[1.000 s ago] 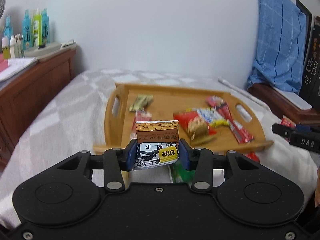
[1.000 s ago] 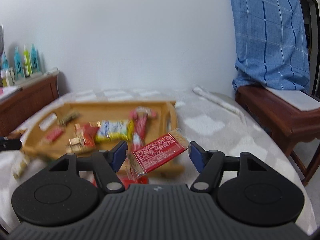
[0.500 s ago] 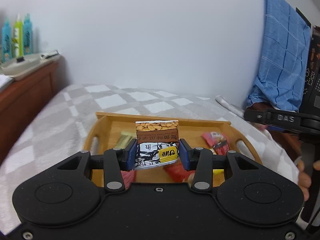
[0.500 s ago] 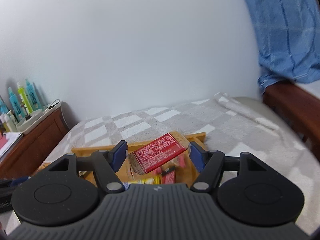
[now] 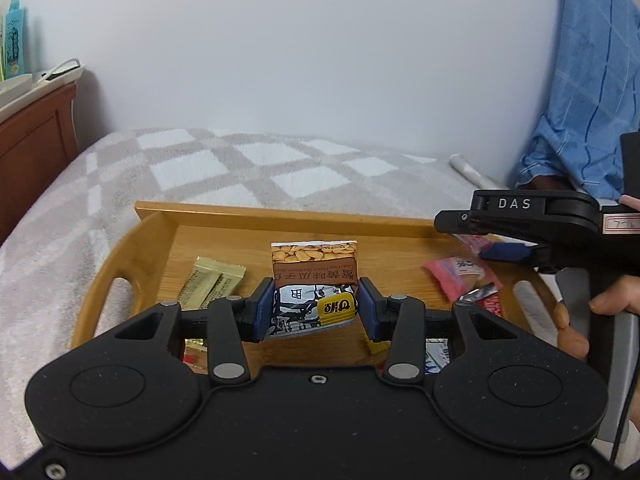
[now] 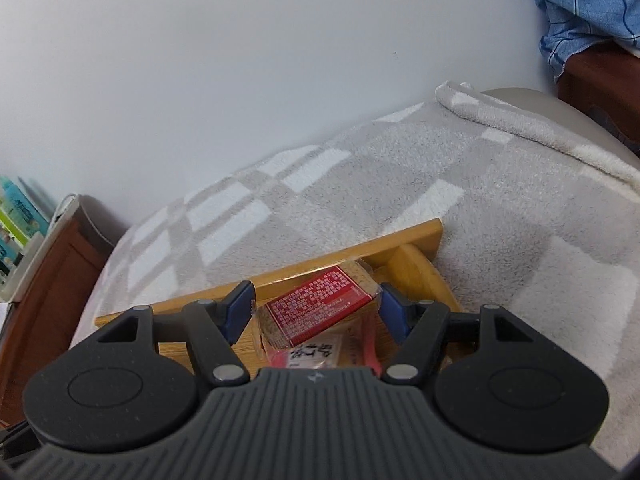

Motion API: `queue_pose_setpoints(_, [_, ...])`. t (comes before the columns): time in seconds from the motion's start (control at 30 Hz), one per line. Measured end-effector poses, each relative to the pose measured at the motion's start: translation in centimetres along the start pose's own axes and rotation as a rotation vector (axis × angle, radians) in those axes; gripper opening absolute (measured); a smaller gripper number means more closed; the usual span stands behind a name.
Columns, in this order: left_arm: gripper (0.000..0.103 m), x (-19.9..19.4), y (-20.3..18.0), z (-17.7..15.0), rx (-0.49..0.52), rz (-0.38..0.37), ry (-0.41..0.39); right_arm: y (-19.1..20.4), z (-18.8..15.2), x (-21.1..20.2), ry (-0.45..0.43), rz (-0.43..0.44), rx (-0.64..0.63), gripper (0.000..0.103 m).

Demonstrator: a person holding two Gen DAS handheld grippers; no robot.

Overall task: Organize snacks
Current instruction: 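Carry the almond box with the left tool while the right tool carries the cracker packet over the tray, then open the right tool over the tray while the left tool releases the almond box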

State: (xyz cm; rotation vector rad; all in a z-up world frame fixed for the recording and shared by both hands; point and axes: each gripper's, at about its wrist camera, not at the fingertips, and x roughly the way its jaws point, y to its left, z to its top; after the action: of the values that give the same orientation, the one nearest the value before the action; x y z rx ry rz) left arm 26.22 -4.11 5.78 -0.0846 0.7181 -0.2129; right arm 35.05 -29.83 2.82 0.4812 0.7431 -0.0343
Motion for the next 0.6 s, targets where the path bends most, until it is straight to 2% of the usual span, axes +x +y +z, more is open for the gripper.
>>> queue_pose_setpoints(0.27, [0.041,2.2,-0.4,-0.4,0.018,0.018,0.026,0.3,0.0,0.5,-0.022,-0.005,-0.037,0.070])
queue_pose_setpoints(0.6, [0.041,2.7,-1.1,-0.9,0.039,0.035,0.046,1.7,-0.7,0.7,-0.035,-0.026,-0.123,0.072])
